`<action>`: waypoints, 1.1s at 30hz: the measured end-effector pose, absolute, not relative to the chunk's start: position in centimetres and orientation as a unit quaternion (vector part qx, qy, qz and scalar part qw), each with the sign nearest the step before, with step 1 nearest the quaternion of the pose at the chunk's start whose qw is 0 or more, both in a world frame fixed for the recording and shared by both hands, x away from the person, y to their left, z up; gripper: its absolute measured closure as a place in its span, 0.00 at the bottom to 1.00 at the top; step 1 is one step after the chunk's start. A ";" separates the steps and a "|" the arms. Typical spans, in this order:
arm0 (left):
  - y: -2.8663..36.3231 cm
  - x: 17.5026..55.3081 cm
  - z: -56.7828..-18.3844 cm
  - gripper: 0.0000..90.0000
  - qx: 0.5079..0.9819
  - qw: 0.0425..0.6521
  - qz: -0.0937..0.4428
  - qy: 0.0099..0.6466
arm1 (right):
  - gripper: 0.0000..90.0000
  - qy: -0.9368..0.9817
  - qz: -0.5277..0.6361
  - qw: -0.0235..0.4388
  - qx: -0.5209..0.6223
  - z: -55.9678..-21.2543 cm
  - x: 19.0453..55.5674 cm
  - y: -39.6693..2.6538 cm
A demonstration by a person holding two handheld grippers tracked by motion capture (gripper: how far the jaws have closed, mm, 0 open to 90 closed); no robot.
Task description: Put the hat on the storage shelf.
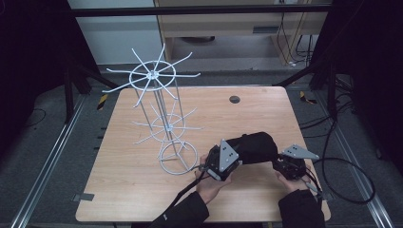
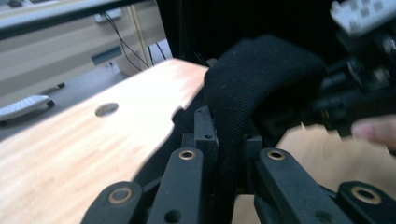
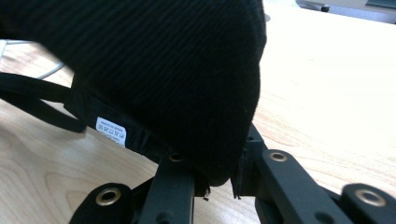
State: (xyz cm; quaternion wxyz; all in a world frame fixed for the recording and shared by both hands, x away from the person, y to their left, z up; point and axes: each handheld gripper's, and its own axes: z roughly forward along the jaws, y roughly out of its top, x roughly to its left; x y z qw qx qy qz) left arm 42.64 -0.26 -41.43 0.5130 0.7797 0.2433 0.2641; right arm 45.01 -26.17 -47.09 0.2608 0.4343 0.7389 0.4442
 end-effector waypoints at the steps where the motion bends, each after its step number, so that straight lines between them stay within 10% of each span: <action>1: -0.1 42.4 -41.7 0.93 0.784 0.507 0.266 0.241 | 0.89 0.740 0.445 0.259 0.433 -47.1 44.9 -26.2; 24: 0.6 42.3 -47.5 0.93 0.825 0.441 0.242 0.258 | 0.44 0.772 0.443 0.209 0.404 -47.2 41.6 -27.3; 33: 0.1 42.0 -48.2 0.92 0.834 0.432 0.237 0.249 | 0.48 0.699 0.532 0.238 0.415 -42.7 41.3 -28.0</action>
